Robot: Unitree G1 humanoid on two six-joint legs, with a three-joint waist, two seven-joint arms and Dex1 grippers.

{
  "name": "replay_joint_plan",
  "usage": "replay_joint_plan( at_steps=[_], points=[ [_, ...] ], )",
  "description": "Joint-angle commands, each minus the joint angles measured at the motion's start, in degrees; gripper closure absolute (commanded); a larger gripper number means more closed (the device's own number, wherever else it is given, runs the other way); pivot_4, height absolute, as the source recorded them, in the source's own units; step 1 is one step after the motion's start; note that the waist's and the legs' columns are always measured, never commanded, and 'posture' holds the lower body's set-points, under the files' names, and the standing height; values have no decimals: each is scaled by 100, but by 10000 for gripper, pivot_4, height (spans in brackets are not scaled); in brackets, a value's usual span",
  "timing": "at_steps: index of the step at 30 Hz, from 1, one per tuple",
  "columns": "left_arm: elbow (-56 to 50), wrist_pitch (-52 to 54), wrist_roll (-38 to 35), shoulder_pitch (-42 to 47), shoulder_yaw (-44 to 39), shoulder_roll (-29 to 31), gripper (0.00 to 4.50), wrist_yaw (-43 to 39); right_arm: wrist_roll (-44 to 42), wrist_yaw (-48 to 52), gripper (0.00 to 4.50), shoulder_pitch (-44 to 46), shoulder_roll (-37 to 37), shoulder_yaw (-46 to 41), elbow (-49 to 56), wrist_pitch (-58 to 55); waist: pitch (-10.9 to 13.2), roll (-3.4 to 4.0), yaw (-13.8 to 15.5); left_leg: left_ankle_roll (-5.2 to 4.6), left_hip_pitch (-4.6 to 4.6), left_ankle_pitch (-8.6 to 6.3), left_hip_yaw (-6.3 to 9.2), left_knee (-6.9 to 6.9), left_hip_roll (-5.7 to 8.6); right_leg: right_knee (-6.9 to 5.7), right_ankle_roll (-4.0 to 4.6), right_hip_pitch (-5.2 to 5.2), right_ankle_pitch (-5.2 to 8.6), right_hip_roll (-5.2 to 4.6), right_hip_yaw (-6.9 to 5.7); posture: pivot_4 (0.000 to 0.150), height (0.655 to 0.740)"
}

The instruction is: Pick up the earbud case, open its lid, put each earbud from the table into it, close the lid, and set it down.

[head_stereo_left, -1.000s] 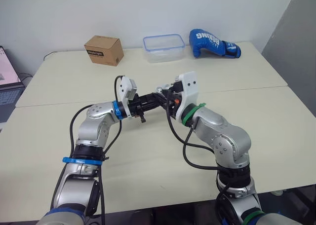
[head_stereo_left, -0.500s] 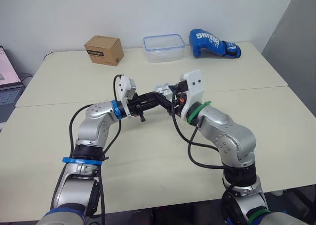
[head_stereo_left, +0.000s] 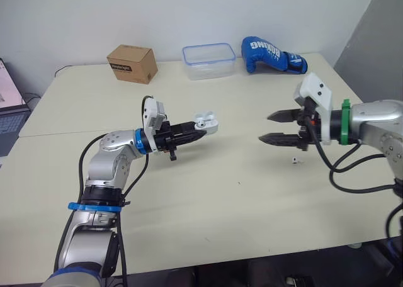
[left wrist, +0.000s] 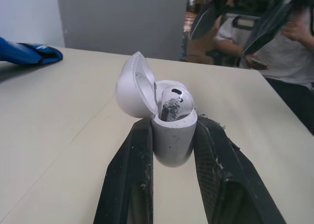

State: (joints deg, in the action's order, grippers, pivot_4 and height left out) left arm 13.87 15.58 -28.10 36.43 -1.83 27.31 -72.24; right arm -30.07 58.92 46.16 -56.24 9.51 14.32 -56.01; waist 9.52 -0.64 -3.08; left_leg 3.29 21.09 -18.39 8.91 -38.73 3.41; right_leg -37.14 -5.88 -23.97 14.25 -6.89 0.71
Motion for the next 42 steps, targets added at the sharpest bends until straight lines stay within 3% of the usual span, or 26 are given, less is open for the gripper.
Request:
replay_joint_plan(
  at_steps=[1,6,14,28,41,42],
  points=[
    [-540,174,-201,-83,74,27,37145,-138,793,808,10513,297,-403,759,-533,705,1,-1,-5,0,0,0,-1,0,0,0,0,0,0,0,0,1500,7307],
    [-819,237,-220,-211,122,-8,37145,-79,2019,1220,10513,692,-437,1823,-1352,1063,1,-2,-6,1,2,0,-7,-1,0,1,-1,-5,0,-2,7,1500,7307],
    [-1035,293,-210,-289,175,-29,37145,-74,3308,1951,10513,1284,-112,2747,-2315,1555,1,-1,10,3,11,1,-6,-2,0,5,-1,-12,-1,-4,5,1500,7307],
    [-1338,301,-232,-475,197,-137,37145,207,4456,2241,10513,1244,492,2840,-3353,2393,1,-1,35,4,14,2,-5,-5,2,4,0,-14,-2,-6,5,1500,7307],
    [-1417,321,-235,-523,186,-112,37145,295,4869,2359,10513,1120,710,2707,-3742,2757,1,-1,34,4,14,2,-4,-5,3,4,0,-14,-2,-7,4,1500,7307],
    [-1418,320,-235,-524,186,-113,37145,302,4884,2351,12125,1115,722,2698,-3759,2775,1,-1,33,4,14,2,-4,-5,3,4,0,-14,-2,-7,4,1500,7307]
  ],
)
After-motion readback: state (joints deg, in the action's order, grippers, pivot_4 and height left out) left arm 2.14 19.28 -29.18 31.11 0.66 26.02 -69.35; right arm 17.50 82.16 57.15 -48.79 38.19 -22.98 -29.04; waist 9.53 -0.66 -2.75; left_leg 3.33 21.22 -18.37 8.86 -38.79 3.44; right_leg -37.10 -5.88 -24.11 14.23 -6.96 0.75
